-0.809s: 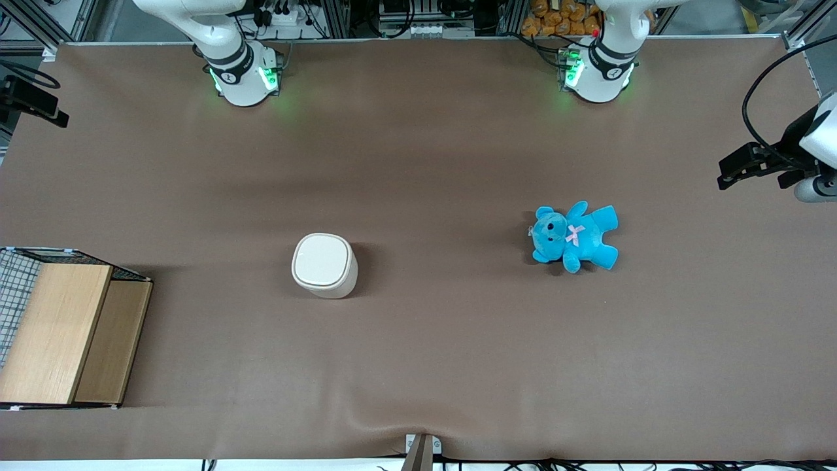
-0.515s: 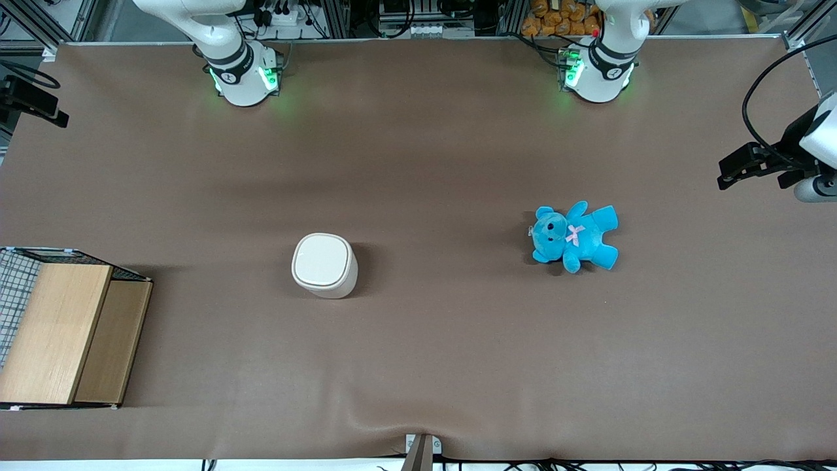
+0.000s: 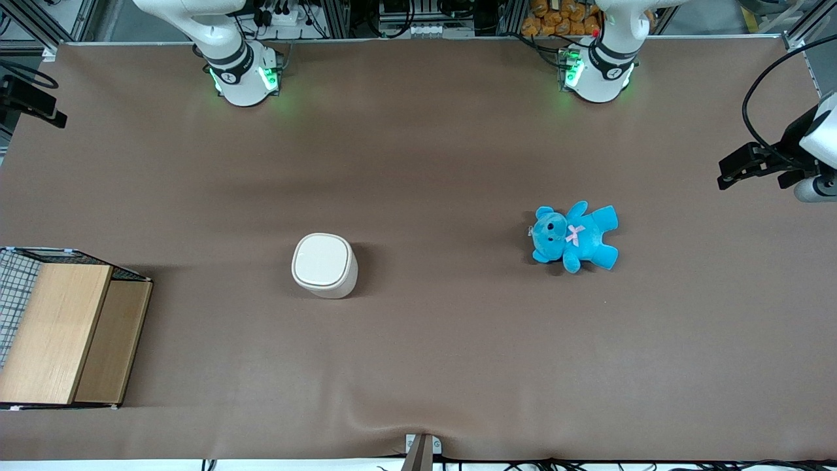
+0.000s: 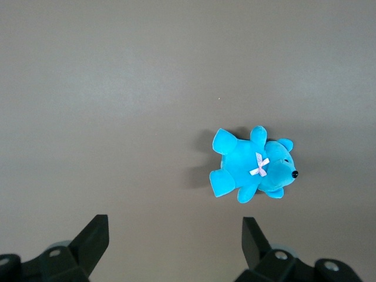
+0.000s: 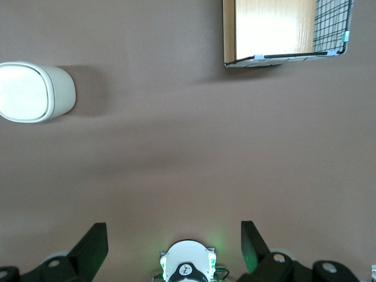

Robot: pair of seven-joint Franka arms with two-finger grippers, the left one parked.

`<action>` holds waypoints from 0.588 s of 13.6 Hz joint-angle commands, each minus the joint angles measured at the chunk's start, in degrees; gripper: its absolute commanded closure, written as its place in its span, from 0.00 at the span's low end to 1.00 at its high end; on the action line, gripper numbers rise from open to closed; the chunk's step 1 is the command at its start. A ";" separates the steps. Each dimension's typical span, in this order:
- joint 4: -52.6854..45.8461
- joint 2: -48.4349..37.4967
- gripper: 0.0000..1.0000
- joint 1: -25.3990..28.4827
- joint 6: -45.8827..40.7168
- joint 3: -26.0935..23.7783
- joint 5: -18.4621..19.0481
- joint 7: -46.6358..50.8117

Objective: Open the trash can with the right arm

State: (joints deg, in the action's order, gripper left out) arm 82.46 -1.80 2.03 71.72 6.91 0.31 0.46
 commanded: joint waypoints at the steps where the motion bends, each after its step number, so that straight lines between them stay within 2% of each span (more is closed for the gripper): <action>1: -0.73 2.24 0.00 1.48 -0.97 -0.85 0.39 -0.37; 4: 0.15 2.85 0.00 5.43 -0.10 -0.85 0.21 0.15; 8: 1.38 5.31 0.00 8.43 4.90 -0.85 -3.12 0.77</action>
State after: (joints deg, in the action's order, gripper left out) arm 83.38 2.68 9.33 74.58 5.76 -1.32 0.64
